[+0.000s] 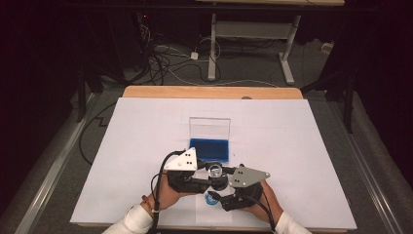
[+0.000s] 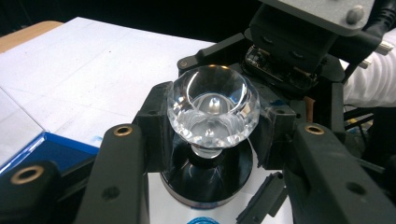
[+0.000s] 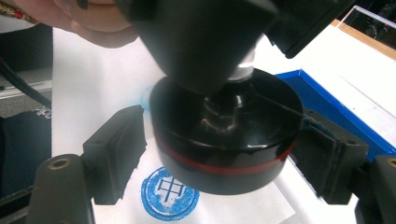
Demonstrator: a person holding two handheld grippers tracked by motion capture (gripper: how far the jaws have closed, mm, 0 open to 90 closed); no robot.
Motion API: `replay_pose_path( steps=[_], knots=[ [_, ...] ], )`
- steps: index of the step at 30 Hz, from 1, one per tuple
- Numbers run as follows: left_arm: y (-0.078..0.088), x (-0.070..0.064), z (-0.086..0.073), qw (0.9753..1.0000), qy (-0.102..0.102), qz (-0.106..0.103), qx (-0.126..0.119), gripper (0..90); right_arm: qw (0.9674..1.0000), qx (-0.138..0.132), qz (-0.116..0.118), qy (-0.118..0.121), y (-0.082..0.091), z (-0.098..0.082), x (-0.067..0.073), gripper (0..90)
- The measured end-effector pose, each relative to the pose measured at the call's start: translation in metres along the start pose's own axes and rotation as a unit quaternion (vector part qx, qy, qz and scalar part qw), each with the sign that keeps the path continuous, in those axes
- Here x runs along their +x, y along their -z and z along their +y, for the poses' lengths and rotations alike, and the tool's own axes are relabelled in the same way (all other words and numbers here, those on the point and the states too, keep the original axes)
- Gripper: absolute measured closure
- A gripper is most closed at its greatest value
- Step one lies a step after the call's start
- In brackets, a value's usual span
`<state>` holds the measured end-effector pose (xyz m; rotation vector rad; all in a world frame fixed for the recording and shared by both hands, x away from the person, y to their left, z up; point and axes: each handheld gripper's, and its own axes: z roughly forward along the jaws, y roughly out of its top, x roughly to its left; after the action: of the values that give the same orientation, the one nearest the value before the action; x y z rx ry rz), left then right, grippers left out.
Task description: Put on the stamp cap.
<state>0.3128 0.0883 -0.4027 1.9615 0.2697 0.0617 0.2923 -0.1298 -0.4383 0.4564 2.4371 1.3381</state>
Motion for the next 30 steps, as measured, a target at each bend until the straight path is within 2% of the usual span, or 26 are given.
replay_pose_path(
  steps=[4, 6, 13, 16, 22, 30],
  knots=[
    [0.002, 0.001, 0.000, 1.0000, 0.000, -0.001, 0.001, 53.5, 1.0000, -0.001, 0.002, -0.003, 0.001, 0.000, -0.001, 22.2],
    [0.004, 0.003, -0.001, 1.0000, 0.006, -0.002, -0.003, 53.5, 1.0000, -0.006, 0.004, -0.004, 0.002, 0.000, -0.002, 22.4],
    [0.011, 0.004, 0.000, 0.9999, 0.008, 0.000, -0.011, 53.5, 0.9999, -0.013, 0.003, -0.003, 0.005, -0.001, -0.003, 23.6],
    [0.016, 0.005, 0.001, 0.9997, 0.007, 0.000, -0.024, 53.5, 1.0000, -0.003, -0.002, 0.000, 0.004, -0.001, -0.003, 21.7],
    [0.029, 0.008, 0.003, 0.9994, 0.009, 0.013, -0.031, 53.5, 0.9999, -0.004, -0.005, -0.008, 0.006, -0.004, -0.007, 22.3],
    [0.042, 0.013, 0.004, 0.9990, 0.007, 0.035, -0.026, 53.6, 0.9998, 0.004, -0.018, 0.004, 0.015, -0.009, -0.008, 22.3]
  ],
)
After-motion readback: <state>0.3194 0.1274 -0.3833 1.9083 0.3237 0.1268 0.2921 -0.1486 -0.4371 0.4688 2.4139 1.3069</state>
